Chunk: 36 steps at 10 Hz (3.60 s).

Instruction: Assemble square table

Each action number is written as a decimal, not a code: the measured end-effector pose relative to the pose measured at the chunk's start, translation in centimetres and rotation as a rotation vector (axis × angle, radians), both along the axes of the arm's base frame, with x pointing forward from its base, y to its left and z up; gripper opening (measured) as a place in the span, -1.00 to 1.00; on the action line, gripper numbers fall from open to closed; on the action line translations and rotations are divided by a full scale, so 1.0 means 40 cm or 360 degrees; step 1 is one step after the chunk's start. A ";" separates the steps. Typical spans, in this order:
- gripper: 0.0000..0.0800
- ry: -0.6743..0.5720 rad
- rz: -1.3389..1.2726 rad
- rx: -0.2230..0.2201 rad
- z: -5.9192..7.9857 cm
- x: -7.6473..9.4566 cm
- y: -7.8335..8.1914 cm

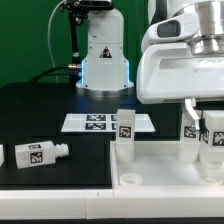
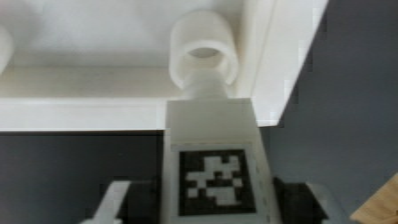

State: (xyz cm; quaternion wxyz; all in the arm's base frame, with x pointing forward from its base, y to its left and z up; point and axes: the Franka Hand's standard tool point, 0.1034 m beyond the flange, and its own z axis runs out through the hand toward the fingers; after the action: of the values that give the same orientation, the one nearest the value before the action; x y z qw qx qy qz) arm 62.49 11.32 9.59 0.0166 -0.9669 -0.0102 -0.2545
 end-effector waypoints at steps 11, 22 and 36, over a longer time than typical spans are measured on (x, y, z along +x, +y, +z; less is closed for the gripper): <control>-0.29 -0.0024 0.0006 -0.0023 -0.058 0.004 -0.001; 0.62 0.0445 -0.0018 0.0014 -0.035 0.039 -0.006; -0.29 0.0709 -0.1343 0.0436 -0.045 0.048 -0.018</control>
Offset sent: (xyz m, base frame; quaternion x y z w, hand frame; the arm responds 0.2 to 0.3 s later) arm 0.0080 0.0004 -0.0077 -0.0045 0.0073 0.0012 1.0000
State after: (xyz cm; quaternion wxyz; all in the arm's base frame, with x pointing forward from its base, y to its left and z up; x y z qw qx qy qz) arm 64.40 10.58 7.78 0.0408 -0.9066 0.4193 -0.0252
